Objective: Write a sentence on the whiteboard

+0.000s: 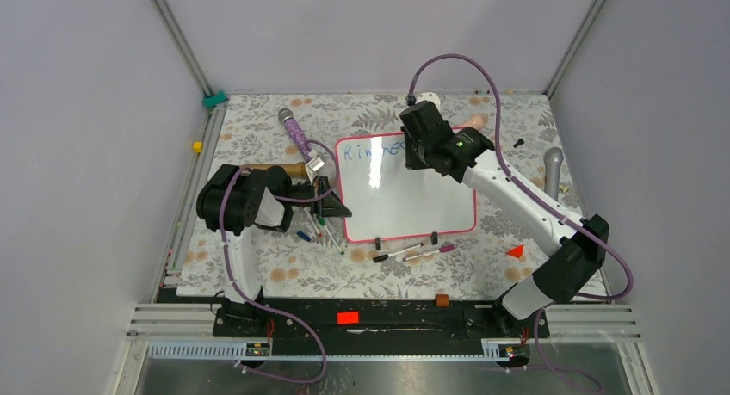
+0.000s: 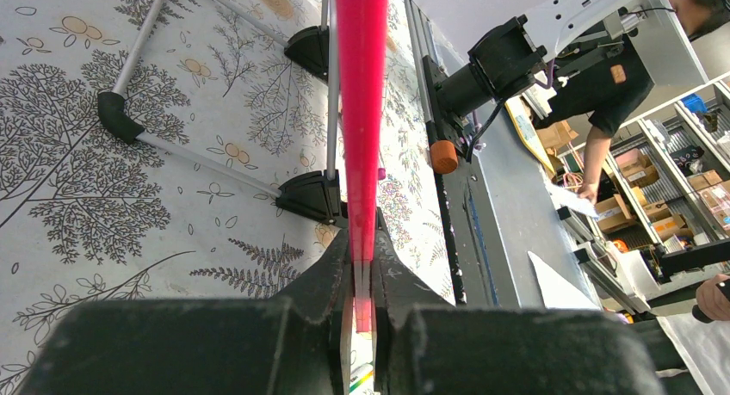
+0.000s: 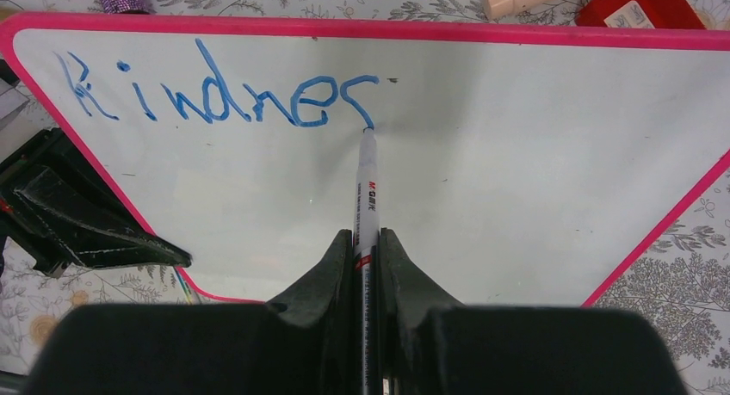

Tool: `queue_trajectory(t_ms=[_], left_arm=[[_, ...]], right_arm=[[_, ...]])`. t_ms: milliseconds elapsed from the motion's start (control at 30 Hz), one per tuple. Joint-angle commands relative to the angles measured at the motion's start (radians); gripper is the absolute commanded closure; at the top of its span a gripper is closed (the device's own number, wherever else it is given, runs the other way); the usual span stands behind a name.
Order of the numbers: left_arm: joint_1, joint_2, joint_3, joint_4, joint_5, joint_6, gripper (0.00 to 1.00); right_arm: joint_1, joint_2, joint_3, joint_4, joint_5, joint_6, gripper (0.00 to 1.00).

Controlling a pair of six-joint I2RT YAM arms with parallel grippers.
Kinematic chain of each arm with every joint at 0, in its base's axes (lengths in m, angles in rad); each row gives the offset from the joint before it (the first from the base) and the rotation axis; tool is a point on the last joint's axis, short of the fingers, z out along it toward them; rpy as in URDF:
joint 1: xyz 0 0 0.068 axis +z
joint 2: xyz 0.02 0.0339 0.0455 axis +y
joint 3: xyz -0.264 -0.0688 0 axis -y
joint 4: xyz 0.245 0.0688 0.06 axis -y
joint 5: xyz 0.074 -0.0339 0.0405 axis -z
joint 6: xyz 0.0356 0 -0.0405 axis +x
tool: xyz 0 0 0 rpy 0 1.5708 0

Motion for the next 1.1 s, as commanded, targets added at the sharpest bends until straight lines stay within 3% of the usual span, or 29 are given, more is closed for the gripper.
queue_trajectory(t_ms=[0,333,733,1067], left_arm=[[-0.005,-0.022,-0.005,0.041,0.058,0.032,1.00],[-0.006,-0.021,-0.003,0.042,0.058,0.032,1.00],[-0.005,-0.016,-0.001,0.042,0.059,0.027,1.00],[-0.006,-0.018,-0.003,0.043,0.059,0.029,1.00]], right_arm=[[-0.009,-0.012,0.002,0.030,-0.032,0.008,1.00],[-0.008,0.003,0.040,0.031,-0.055,-0.005,1.00],[-0.010,-0.127,-0.055,0.132,-0.047,-0.027,1.00],[-0.060,-0.080,0.003,0.057,0.013,-0.012,1.00]])
